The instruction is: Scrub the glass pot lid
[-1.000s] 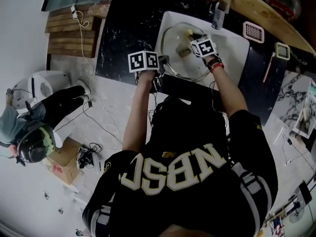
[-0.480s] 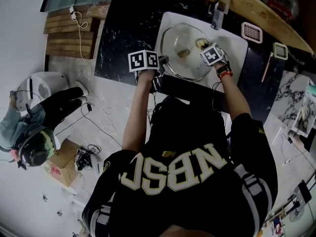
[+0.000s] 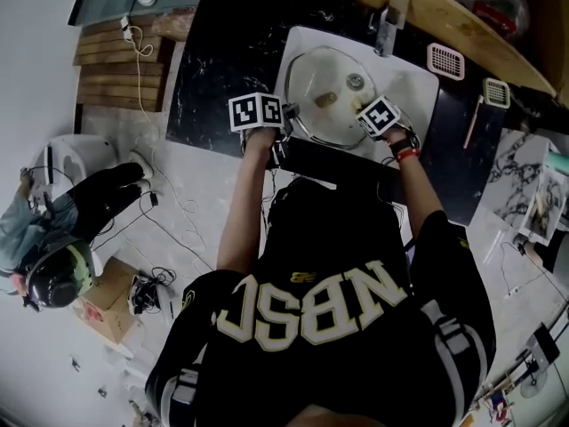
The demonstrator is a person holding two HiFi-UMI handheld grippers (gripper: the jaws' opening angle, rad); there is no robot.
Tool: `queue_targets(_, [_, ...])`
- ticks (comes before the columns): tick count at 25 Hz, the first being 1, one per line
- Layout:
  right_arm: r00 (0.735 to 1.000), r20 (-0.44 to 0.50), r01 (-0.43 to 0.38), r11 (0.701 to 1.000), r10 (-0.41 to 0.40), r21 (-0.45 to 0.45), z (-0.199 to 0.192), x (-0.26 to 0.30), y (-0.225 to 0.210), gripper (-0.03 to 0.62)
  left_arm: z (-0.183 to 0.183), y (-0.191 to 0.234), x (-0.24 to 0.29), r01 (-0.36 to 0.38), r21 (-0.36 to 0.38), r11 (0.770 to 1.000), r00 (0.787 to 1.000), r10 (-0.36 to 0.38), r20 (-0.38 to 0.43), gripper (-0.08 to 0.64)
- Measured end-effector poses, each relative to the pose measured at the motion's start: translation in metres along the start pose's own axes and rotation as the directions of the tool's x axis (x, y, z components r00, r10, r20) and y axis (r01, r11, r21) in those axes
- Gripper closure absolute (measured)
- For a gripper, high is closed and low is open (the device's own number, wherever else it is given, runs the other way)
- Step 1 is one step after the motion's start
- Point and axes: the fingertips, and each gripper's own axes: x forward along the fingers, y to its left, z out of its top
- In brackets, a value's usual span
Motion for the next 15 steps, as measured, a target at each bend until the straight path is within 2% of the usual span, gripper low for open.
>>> queue_targets(4, [0.992, 0.043, -0.122, 0.992, 0.122, -0.003, 0.001, -0.010, 0.035, 0.545, 0.000, 0.000, 0.000, 0.000, 0.000, 1.000, 1.000, 0.000, -0.003, 0.466])
queue_targets(8, [0.971, 0.063, -0.228, 0.973, 0.230, -0.041, 0.012, -0.021, 0.070, 0.545, 0.001, 0.000, 0.000, -0.001, 0.001, 1.000, 1.000, 0.001, -0.001, 0.466])
queue_targets(12, [0.963, 0.097, -0.245, 0.966, 0.253, -0.086, 0.032, -0.027, 0.092, 0.545, 0.000, 0.000, 0.000, -0.005, -0.002, 1.000, 1.000, 0.005, -0.003, 0.466])
queue_targets(15, [0.953, 0.165, -0.244, 0.967, 0.253, -0.073, 0.056, -0.027, 0.100, 0.545, 0.001, 0.000, 0.000, -0.008, -0.001, 1.000, 1.000, 0.008, -0.002, 0.466])
